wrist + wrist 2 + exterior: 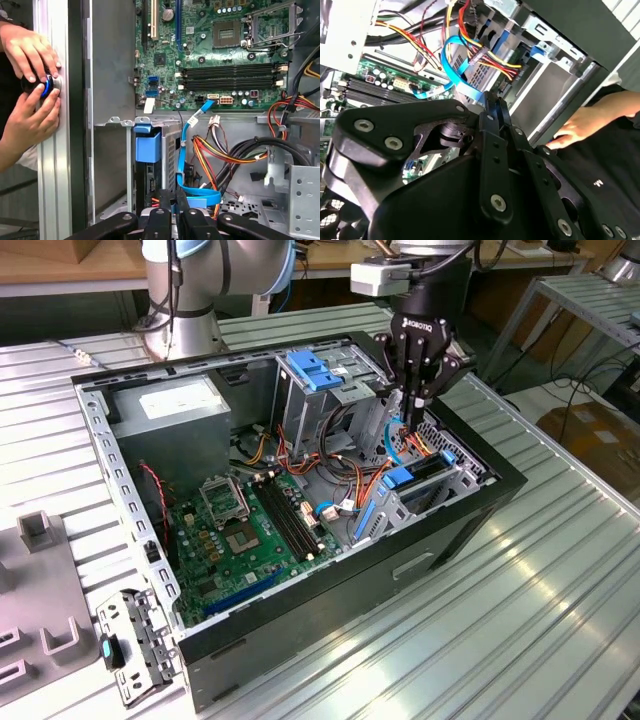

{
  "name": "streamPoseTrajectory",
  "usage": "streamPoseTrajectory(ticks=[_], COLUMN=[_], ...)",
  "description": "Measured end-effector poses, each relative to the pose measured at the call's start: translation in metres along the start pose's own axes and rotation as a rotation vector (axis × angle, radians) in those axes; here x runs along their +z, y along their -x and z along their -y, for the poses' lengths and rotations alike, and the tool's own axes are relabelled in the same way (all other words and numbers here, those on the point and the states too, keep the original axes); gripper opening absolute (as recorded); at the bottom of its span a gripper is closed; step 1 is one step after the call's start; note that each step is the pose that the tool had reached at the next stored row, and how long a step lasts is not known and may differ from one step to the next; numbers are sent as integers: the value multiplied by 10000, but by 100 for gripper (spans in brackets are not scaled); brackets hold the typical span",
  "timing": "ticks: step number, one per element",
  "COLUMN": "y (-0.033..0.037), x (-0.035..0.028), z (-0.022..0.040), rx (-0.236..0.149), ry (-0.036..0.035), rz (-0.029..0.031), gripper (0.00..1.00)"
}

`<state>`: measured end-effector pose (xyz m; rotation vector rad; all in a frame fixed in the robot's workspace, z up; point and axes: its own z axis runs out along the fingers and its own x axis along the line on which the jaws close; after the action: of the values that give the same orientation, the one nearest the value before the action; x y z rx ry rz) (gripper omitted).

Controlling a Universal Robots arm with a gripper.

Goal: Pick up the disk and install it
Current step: 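Insert the second disk wire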

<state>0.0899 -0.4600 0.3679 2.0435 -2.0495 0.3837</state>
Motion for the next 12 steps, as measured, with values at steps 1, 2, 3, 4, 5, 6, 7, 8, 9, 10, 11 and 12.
streamPoseTrajectory(ticks=[1, 2, 3, 4, 5, 6, 7, 8, 9, 10, 11, 12], y=[-6, -15, -20, -28, -36, -53, -59, -61, -68, -76, -83, -87], x=[6, 11, 14, 19, 23, 38, 51, 58, 64, 72, 76, 80], z=[-5, -9, -12, -15, -18, -21, -22, -22, -23, -23, -24, -24], rx=[5, 9, 12, 19, 23, 28, 28, 28, 28, 30, 30, 32], ry=[-5, -6, -5, -4, -2, -1, -2, -3, -7, -10, -12, -16], rz=[119, 299, 422, 603, 731, 881, 900, 900, 897, 898, 897, 900], gripper=[16, 16, 16, 16, 16, 16, 16, 16, 16, 16, 16, 16])
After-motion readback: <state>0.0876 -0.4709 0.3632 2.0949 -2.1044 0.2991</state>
